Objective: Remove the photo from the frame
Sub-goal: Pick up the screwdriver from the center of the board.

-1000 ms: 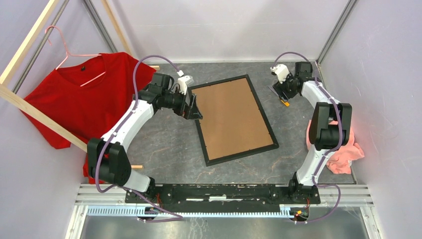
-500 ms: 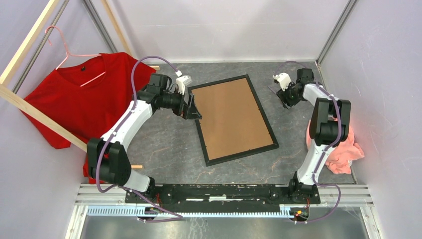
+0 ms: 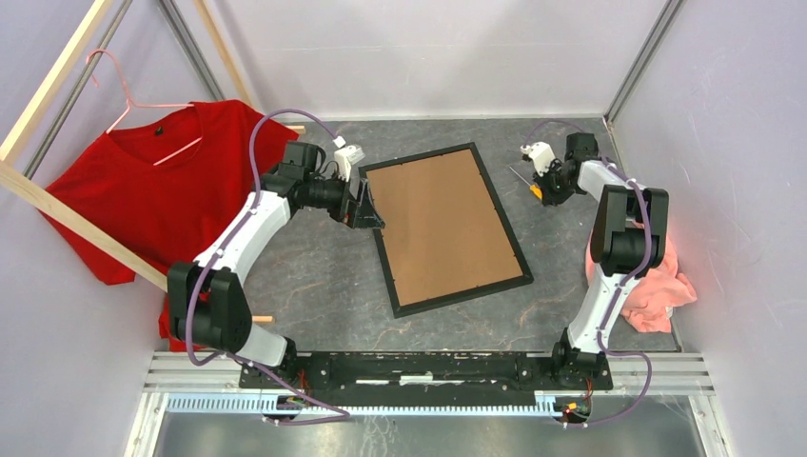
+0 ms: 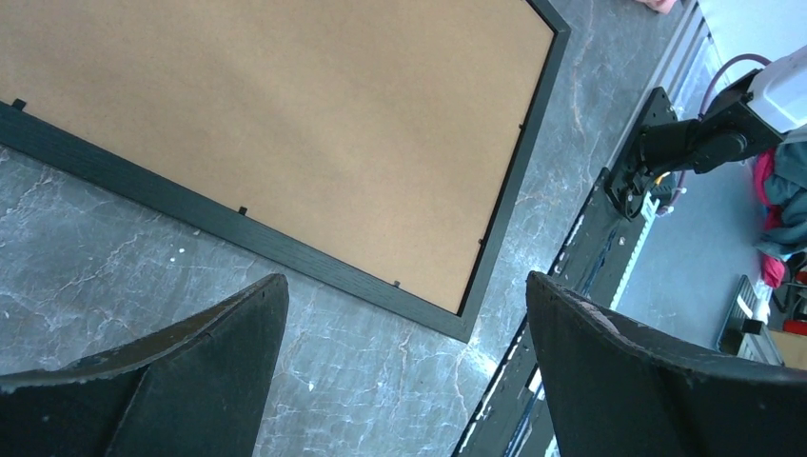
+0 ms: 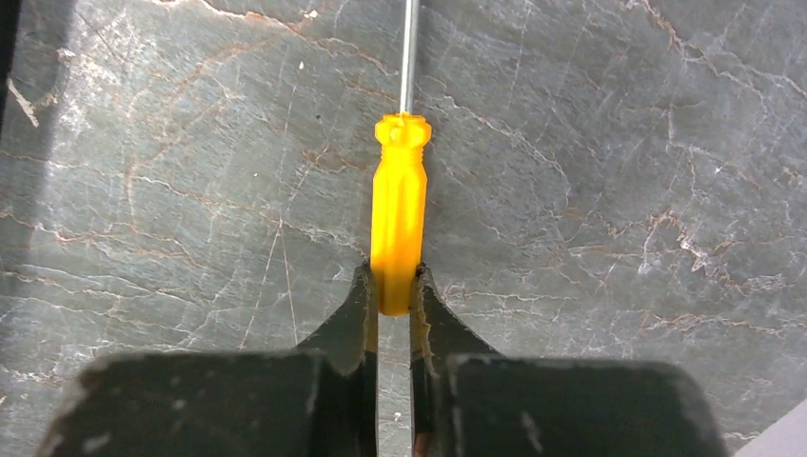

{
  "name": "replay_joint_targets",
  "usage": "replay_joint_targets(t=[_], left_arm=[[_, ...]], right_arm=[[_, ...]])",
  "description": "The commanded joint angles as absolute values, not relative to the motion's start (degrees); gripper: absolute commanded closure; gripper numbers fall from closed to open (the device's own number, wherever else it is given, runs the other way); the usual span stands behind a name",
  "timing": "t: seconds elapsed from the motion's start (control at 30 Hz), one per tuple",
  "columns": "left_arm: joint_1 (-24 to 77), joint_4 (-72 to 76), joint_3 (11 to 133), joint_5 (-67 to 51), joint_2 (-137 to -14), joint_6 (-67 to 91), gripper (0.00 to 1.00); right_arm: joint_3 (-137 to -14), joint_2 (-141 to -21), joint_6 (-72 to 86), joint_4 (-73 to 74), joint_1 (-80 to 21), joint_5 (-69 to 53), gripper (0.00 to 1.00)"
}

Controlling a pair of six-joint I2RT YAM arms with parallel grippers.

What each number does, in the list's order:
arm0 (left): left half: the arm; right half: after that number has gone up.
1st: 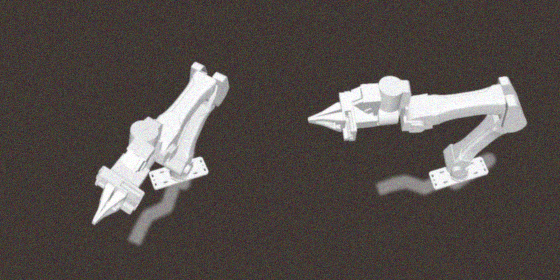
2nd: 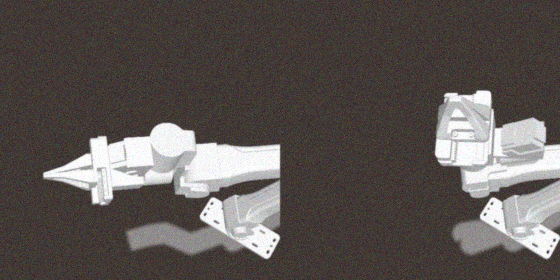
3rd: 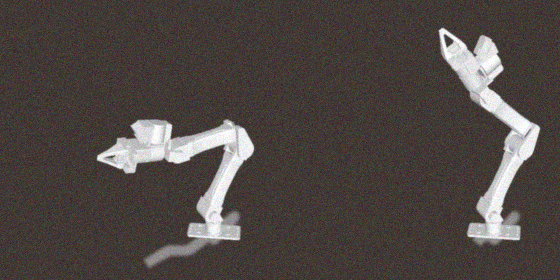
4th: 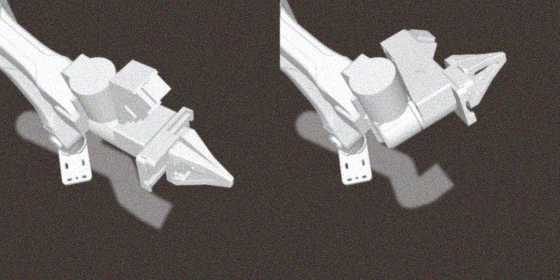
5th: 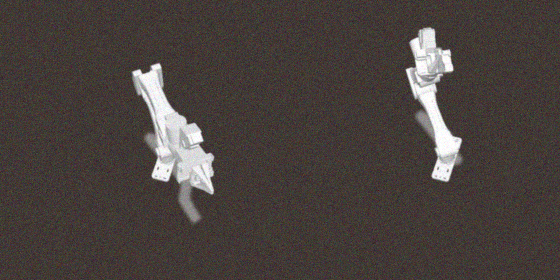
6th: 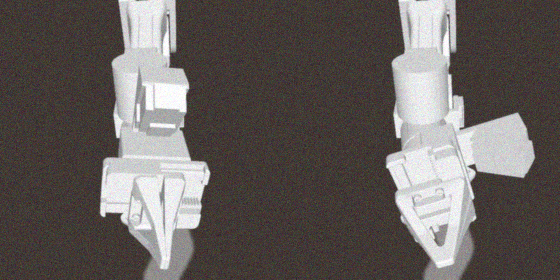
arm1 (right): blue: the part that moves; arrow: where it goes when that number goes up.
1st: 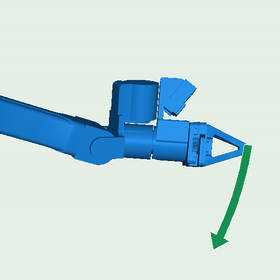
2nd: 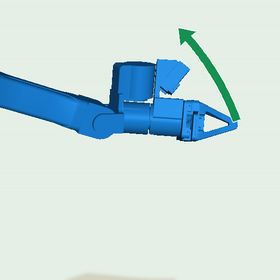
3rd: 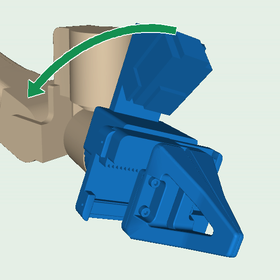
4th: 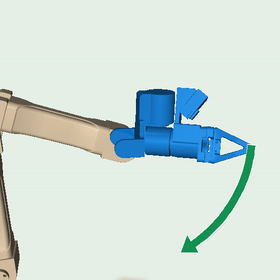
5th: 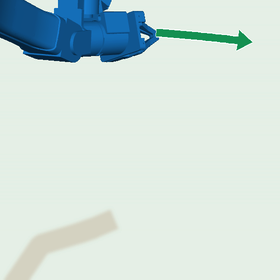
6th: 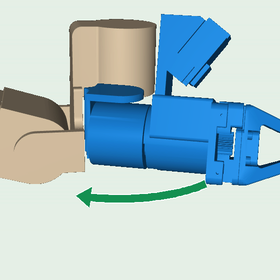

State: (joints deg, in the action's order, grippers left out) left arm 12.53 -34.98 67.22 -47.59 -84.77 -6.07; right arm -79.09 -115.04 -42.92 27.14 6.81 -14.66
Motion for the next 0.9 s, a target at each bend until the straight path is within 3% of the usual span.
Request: replay_joint_targets(t=[0.0,0.13,0.4,0.67,0.87], left_arm=[[12.22,-33.46,66.91,-50.99,-84.99,-8.46,0.00],[12.22,-33.44,66.78,-51.50,-84.12,-9.40,0.00],[12.22,-30.49,67.66,-51.81,-79.62,-13.87,0.00],[12.30,-23.44,68.08,-59.68,-74.15,-21.30,0.00],[12.73,-23.43,69.22,-64.37,-71.57,-26.66,0.00]], right_arm=[[-80.82,-115.40,-42.93,28.71,6.94,-18.61,0.97],[-83.38,-111.26,-43.04,34.36,7.44,-25.37,0.98],[-88.59,-100.72,-45.82,54.04,6.14,-51.86,0.96],[-80.56,-91.13,-53.62,62.39,-9.39,-61.35,0.91],[-75.46,-88.45,-63.18,66.65,-13.53,-67.59,0.89]])
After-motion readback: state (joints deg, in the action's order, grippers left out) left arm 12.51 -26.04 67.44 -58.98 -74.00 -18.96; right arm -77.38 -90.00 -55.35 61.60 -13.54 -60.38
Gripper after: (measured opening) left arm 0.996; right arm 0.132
